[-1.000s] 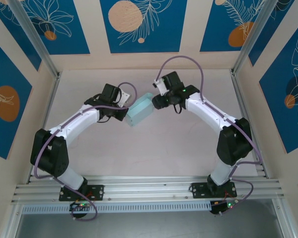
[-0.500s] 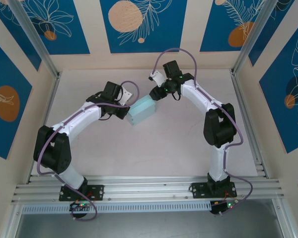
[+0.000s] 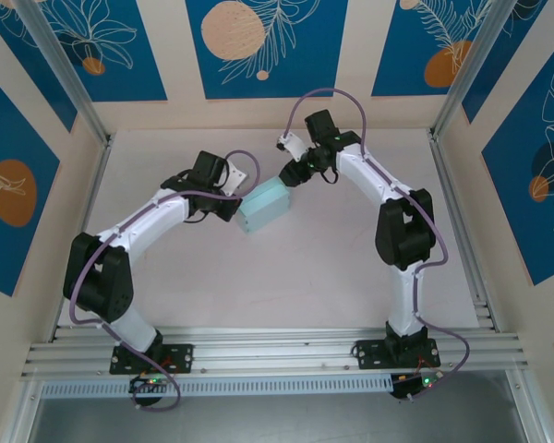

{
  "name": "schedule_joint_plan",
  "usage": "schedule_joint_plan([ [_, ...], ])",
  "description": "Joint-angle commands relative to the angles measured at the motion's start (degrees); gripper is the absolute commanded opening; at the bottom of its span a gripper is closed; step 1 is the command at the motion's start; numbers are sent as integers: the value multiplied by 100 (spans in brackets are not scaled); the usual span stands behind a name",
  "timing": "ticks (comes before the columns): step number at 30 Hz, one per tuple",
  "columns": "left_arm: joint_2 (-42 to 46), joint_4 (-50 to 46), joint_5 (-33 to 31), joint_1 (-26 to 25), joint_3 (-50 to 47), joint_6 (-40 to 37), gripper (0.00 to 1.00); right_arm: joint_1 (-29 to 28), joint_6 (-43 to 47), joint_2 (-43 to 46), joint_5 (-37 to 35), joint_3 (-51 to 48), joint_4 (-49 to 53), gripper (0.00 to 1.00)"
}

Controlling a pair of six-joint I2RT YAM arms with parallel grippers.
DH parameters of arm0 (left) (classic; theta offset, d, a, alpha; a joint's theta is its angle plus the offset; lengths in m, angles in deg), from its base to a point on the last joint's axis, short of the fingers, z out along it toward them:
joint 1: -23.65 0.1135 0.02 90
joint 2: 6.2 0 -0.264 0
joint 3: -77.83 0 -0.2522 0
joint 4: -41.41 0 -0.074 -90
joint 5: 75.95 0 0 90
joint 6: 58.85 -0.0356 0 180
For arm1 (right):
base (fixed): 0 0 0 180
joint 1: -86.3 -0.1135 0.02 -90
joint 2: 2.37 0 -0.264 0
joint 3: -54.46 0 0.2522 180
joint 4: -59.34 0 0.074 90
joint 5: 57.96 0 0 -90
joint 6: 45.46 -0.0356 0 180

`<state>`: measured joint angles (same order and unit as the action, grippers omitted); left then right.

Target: Fold the paper box

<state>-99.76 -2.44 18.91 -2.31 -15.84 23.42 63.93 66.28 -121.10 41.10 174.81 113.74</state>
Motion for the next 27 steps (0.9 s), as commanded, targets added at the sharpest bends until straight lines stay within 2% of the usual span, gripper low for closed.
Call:
schedule_joint_plan([
  [1, -162, -270, 94, -44, 80, -124, 0, -6, 118, -163, 166, 289, 224, 45],
  [5, -179, -263, 94, -50, 87, -119, 0, -17, 136, -298, 183, 440, 350, 41],
  [11, -185, -232, -43, -50, 91, 69, 0, -44, -39, -227, 65, 389, 390, 18],
  [14, -146, -60, -136, -49, 43, 409, 0, -129, -202, -71, -217, 184, 322, 10],
  [21, -104, 525, -23, -68, -67, 1317, 0, -573, -1143, 279, -1383, -403, -84, 4],
  [27, -85, 791, -184, -128, -152, 1699, 0, -868, -1995, 495, -1955, -902, -420, 0],
])
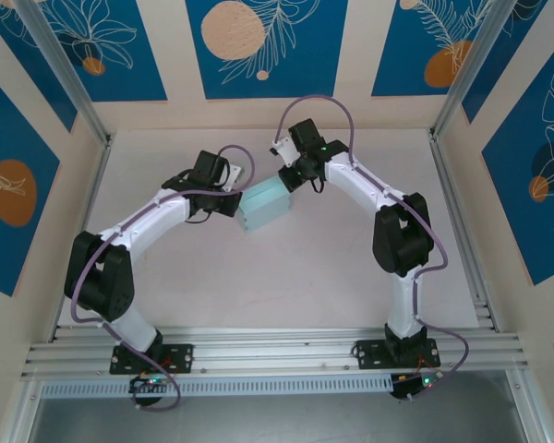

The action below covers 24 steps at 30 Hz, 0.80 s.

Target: Fold the paper box

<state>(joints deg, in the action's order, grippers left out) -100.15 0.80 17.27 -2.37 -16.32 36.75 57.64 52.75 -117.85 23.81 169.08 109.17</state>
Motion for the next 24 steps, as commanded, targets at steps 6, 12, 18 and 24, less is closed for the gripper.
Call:
schedule_joint_plan([
  [6, -24, 831, -147, -149, -291, 660, 0, -572, -1100, 210, -773, -605, -154, 0],
  [12, -44, 1072, -199, -186, -384, 858, 0, -866, -1683, 329, -1239, -954, -431, 0],
  [18, -79, 1114, -173, -236, -352, 974, 0, -1057, -1996, 452, -1382, -1233, -680, 0],
  [24, -79, 1186, -191, -290, -399, 1037, 0, -1105, -2310, 521, -1407, -1392, -768, 0],
])
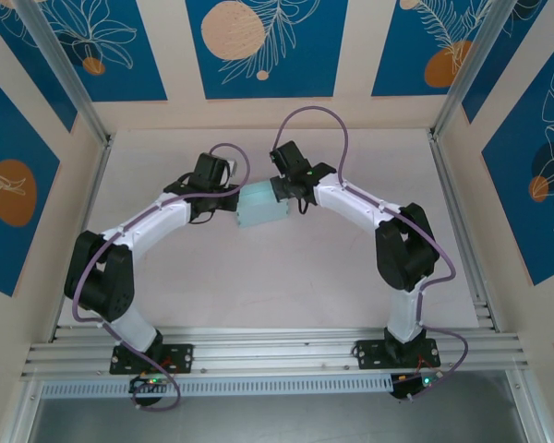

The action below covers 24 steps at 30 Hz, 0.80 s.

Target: Fold the paper box

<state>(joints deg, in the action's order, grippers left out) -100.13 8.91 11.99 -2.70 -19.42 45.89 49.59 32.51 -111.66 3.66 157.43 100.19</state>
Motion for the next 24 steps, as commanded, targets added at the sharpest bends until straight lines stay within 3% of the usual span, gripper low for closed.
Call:
schedule_joint_plan([
  [1, -87, 389, 325, -271, -97, 135, 0, -308, -366, -90, 593, -251, 129, 0],
  [24, -244, 518, 310, -460, -144, 169, 0, -583, -1150, -107, 729, -115, 99, 0],
])
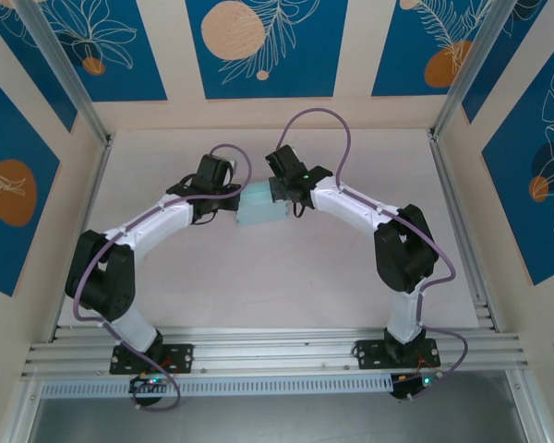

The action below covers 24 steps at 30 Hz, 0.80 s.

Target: Fold the paper box

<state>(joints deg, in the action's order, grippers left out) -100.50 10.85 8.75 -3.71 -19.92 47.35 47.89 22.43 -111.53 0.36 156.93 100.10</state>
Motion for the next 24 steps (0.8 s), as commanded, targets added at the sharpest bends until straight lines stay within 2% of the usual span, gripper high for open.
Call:
schedule_joint_plan([
  [1, -209, 321, 635, -361, -104, 23, 0, -417, -130, -114, 1036, -121, 95, 0],
  [10, -193, 453, 618, -370, -276, 102, 0, -456, -49, 122, 796, -933, -432, 0],
  [24, -212, 894, 861, -383, -352, 622, 0, -527, 57, 114, 773, -877, -389, 0],
])
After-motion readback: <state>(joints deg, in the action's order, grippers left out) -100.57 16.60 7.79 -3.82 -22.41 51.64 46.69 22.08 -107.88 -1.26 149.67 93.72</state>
